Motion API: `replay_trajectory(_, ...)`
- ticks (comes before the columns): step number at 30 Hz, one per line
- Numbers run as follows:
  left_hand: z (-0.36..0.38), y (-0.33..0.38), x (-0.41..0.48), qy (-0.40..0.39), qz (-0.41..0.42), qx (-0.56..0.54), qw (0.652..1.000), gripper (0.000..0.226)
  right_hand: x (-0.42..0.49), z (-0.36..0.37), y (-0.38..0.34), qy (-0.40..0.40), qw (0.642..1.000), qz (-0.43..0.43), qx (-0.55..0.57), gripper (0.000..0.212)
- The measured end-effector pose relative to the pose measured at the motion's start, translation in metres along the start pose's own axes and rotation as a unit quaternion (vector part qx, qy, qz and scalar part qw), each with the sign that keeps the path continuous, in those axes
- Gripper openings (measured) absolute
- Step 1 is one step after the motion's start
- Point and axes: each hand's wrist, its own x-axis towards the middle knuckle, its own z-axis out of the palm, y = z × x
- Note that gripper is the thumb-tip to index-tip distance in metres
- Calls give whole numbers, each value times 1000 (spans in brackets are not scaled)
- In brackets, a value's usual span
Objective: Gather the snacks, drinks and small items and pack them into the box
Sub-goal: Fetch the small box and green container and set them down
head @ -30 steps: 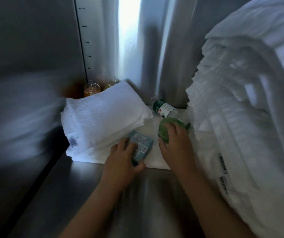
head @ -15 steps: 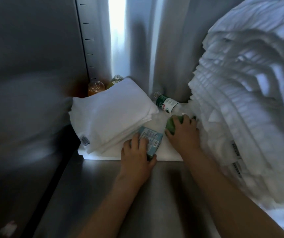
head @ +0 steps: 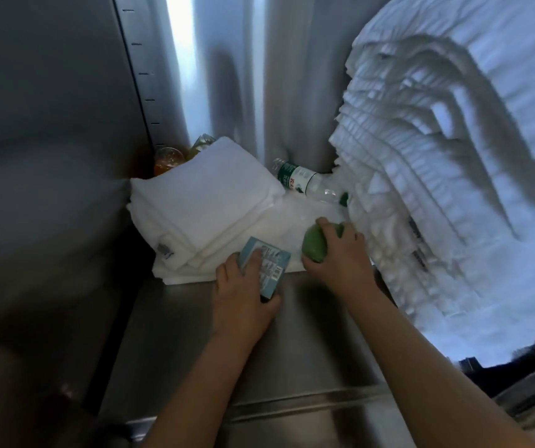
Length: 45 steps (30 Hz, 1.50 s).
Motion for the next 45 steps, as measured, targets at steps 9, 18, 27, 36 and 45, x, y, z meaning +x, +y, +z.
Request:
replay_trajectory(9, -16, 22, -101, 4, -93, 104, 990, 85, -75, -9, 27, -46, 997, -53, 12, 82)
replay_trajectory(18, -18, 81, -241, 79, -189, 58, 977, 83, -180, -44, 48, -39, 982, -156, 97, 78)
replay_trajectory(27, -81, 109, -340, 168, -246, 79, 951, 81, -264, -99, 6, -39, 946, -240, 213, 79)
replay_trajectory(36, -159, 83, -477, 244, -356, 160, 888, 82, -380, -114, -97, -97, 887, -341, 295, 76)
replay_trajectory(45, -234, 82, -682, 288, -496, 224, 788, 81, -571, -145, -209, -185, 760, -508, 360, 78)
